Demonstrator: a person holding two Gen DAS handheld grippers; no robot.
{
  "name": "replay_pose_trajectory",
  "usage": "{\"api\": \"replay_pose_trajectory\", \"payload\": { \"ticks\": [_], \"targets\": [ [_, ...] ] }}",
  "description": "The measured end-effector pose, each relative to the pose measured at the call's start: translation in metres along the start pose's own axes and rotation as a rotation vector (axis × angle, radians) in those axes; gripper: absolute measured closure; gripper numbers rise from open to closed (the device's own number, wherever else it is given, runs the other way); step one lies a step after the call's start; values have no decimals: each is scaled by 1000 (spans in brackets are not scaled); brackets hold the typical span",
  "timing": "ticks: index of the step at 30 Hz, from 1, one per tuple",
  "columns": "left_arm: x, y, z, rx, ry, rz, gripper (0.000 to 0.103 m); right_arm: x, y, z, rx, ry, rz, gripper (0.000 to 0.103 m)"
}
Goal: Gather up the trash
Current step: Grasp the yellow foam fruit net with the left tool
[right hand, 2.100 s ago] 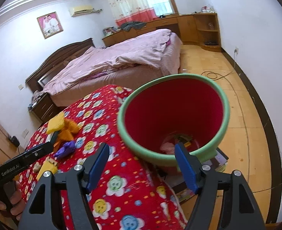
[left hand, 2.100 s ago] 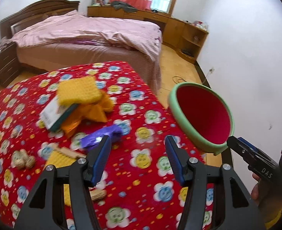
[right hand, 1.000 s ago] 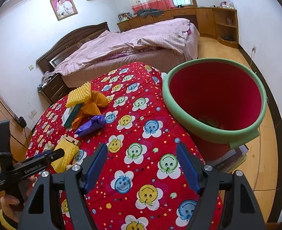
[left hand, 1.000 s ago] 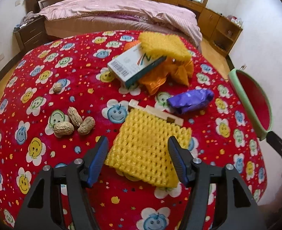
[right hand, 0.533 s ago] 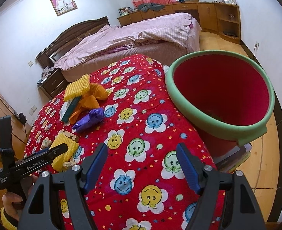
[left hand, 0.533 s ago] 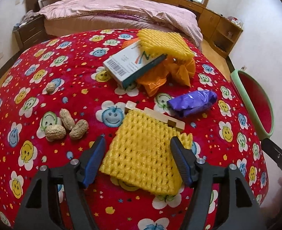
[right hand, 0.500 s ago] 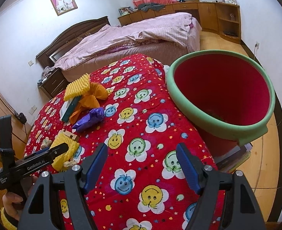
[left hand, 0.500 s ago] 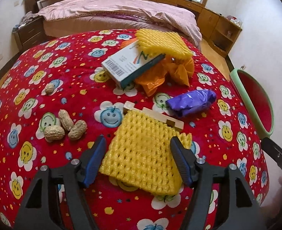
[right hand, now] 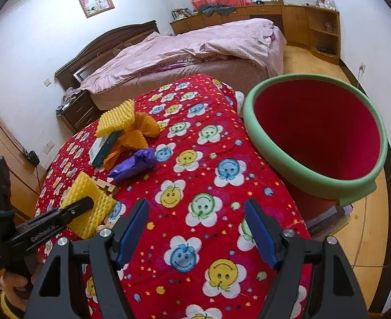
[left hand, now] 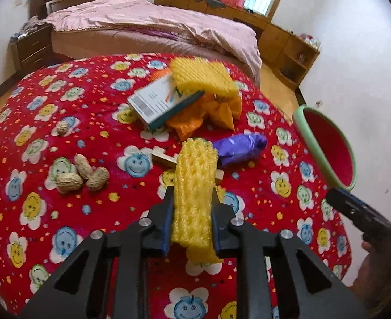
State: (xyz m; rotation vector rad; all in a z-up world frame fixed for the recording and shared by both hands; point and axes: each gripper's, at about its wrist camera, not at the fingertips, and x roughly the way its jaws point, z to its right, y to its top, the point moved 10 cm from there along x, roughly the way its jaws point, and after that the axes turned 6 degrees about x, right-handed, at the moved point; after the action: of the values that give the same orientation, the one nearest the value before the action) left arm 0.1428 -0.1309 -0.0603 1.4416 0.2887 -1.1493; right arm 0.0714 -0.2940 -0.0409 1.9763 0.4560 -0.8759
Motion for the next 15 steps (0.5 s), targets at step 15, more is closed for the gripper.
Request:
{"api": "replay_pose_trajectory", "payload": {
  "ticks": [15],
  "targets": [
    [-43,3,-75,-160,117,91,80,33,-2,-76,-141,111,-61,27]
  ]
}}
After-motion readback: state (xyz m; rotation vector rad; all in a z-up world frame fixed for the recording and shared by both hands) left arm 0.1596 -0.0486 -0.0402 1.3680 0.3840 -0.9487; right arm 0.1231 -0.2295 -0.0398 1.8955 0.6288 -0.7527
